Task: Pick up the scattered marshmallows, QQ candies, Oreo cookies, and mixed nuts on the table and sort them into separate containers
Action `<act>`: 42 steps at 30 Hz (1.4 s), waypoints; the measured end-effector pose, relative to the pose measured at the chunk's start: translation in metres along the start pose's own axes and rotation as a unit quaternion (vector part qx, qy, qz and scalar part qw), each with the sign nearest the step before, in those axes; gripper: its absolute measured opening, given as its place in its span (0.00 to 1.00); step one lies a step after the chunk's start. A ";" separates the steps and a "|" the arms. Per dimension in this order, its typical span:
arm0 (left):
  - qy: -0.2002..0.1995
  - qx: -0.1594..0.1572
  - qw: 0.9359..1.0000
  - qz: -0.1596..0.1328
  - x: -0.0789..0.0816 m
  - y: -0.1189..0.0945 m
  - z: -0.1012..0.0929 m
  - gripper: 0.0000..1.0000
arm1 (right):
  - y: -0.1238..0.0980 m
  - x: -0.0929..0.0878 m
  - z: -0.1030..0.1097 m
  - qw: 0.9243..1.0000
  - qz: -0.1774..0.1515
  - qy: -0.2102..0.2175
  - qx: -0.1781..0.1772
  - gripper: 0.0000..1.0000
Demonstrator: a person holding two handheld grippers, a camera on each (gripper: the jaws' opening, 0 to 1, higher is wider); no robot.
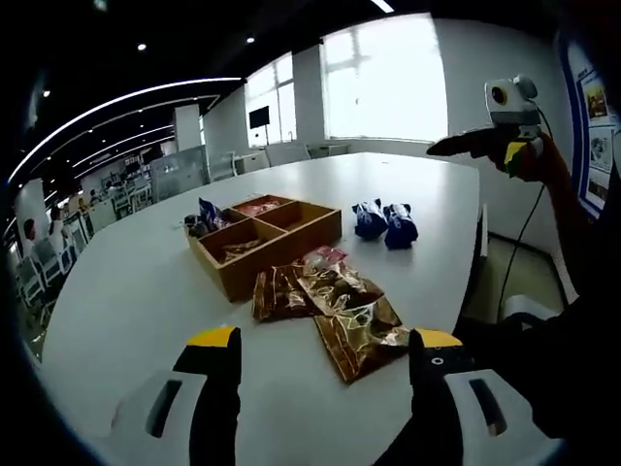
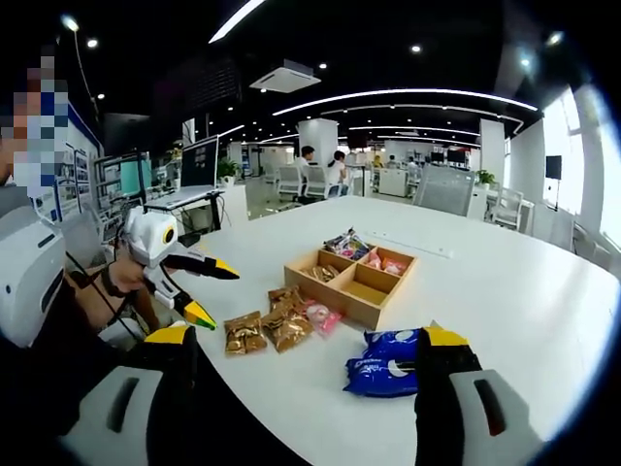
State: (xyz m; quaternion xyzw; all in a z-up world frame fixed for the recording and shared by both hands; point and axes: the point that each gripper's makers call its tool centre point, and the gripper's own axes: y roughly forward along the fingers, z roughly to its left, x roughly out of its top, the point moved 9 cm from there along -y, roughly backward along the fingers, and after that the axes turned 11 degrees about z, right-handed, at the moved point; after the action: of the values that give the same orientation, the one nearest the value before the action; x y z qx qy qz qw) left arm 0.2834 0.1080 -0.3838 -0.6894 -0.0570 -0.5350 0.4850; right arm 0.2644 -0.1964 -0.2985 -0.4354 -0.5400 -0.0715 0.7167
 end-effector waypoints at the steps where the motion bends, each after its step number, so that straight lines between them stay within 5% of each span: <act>1: -0.001 -0.001 1.000 -0.001 0.001 0.002 0.000 0.74 | 0.000 0.000 0.000 1.000 0.000 0.000 0.000 0.89; 31: -0.020 -0.012 1.000 -0.004 0.000 0.034 -0.004 0.72 | -0.003 -0.004 -0.003 1.000 0.006 -0.002 -0.003 0.88; 42: 0.005 -0.001 1.000 0.016 -0.004 0.040 -0.006 0.68 | -0.001 -0.005 -0.002 1.000 0.010 -0.004 -0.003 0.88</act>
State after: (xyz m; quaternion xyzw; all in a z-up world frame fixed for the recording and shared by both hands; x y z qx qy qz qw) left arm 0.3017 0.0842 -0.4117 -0.6880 -0.0431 -0.5307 0.4931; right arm 0.2632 -0.2007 -0.3022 -0.4433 -0.5383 -0.0648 0.7139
